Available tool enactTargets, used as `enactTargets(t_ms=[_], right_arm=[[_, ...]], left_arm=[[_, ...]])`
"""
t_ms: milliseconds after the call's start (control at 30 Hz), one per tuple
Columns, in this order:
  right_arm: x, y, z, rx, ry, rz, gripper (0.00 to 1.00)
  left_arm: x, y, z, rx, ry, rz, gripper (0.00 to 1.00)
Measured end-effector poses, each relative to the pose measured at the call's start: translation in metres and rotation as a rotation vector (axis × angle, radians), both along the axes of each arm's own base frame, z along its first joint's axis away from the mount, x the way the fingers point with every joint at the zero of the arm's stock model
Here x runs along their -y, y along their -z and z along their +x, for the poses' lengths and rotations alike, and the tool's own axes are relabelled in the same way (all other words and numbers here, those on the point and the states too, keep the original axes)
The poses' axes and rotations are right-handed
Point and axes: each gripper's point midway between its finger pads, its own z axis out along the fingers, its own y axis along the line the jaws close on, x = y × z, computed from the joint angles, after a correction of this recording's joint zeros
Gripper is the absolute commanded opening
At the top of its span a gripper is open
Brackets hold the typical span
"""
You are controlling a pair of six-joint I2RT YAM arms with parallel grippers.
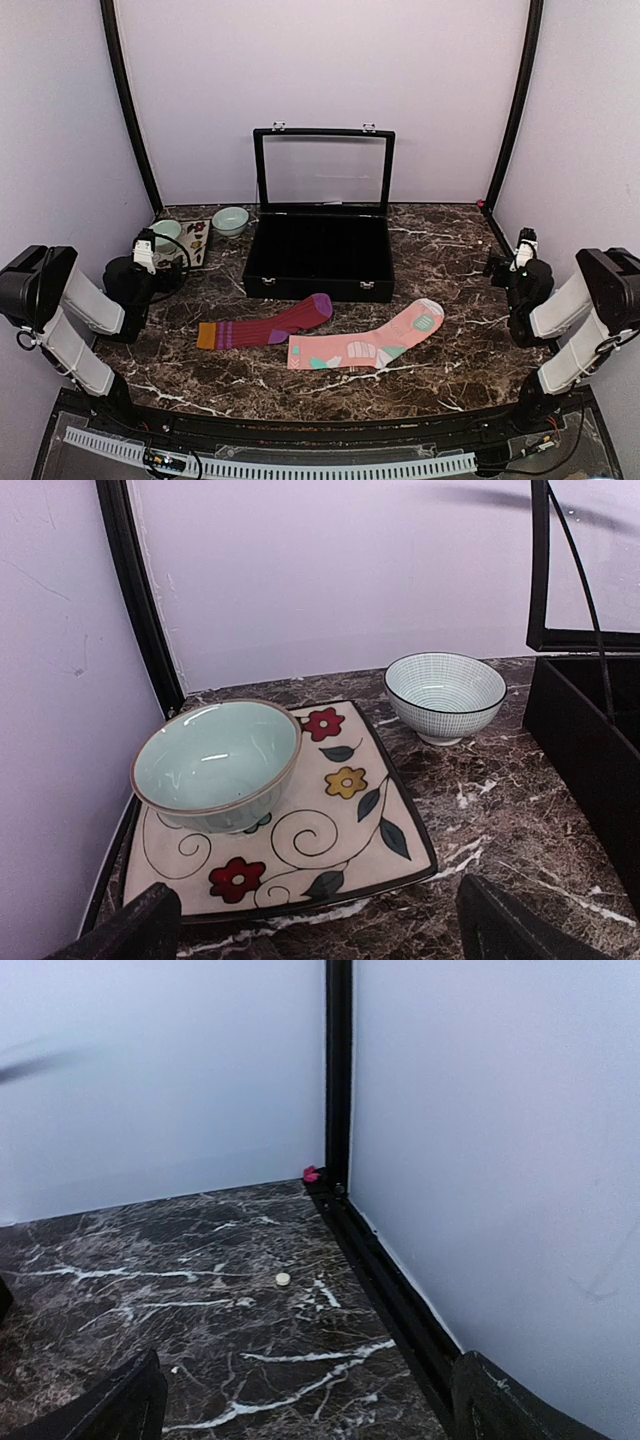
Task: Roll the socks
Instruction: Move the sock to the center of the board.
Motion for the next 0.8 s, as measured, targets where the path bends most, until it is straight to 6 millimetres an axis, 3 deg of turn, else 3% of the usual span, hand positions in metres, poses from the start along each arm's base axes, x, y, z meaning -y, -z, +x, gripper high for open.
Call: enactTargets(t_ms=[133, 267, 367, 467, 533, 667, 800], right_arm=[[0.013, 0.0, -0.005, 0.007, 0.078, 0.02, 0.99], [0.023, -0.017, -0.012, 0.004, 0.16, 0.038, 0.99], [0.034, -0.056, -0.002, 0.021, 0.235, 0.076, 0.99], [0.036, -0.112, 0.011, 0.088, 0.24, 0.125, 0.99], [0.037, -0.129, 0.013, 0.109, 0.251, 0.232, 0.99], [0.026, -0.127, 0.021, 0.041, 0.187, 0.376, 0.99], [-0.003, -0.103, 0.027, -0.117, 0.093, 0.415, 0.99]], left_arm=[[0.001, 0.0, 0.0, 0.0, 0.004, -0.001, 0.99], [0.001, 0.0, 0.0, 0.0, 0.006, -0.001, 0.99], [0.001, 0.0, 0.0, 0.001, 0.007, -0.001, 0.99], [0.001, 0.0, 0.0, 0.0, 0.007, -0.001, 0.99], [0.001, 0.001, 0.0, -0.004, 0.006, -0.001, 0.99], [0.0, 0.0, 0.014, -0.073, 0.006, 0.0, 0.99], [0.011, -0.047, 0.05, -0.095, 0.078, 0.036, 0.99]])
